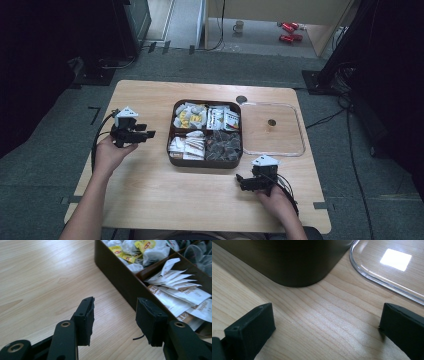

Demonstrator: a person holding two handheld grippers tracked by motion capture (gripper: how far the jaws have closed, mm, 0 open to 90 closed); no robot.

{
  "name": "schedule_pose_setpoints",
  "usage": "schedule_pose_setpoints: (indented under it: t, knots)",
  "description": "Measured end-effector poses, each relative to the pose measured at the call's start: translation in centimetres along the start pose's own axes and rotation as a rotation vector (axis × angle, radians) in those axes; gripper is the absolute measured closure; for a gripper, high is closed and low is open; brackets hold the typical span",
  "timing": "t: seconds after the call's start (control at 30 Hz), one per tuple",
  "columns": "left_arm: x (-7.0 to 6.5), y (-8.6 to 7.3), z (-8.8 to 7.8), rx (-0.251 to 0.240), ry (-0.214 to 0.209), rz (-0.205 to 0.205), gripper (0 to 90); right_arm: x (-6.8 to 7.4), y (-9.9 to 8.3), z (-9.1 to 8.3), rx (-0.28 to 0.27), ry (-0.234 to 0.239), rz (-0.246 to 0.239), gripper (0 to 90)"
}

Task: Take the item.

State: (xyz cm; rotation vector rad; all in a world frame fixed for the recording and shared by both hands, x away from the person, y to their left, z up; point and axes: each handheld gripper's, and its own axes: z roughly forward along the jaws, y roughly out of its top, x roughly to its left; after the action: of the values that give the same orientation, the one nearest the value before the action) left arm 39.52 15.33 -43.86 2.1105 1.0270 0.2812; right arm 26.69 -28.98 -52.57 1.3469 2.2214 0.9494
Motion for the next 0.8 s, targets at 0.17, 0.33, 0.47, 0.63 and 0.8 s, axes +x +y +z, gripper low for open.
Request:
schedule_pose_setpoints:
  t: [0.17,0.33,0.47,0.63,0.8]
  knots:
    - [-0.3,1.0,0.3,-0.002,-0.035,0.010,51.0,0.0,0.0,0.0,0.000,0.000,0.000,0.0]
    - [-0.8,1.6,0.6,-0.001,-0.052,0.027,52.4,0.0,0.0,0.0,0.000,0.000,0.000,0.0]
    - [-1.2,2.3,0.7,-0.005,-0.068,0.035,53.6,0.0,0.0,0.0,0.000,0.000,0.000,0.0]
    - [-1.5,2.7,0.9,-0.009,-0.090,0.036,55.0,0.0,0.0,0.0,0.000,0.000,0.000,0.0]
    - [-2.4,3.2,1.5,-0.010,-0.124,0.040,56.8,0.0,0.0,0.0,0.000,0.000,0.000,0.0]
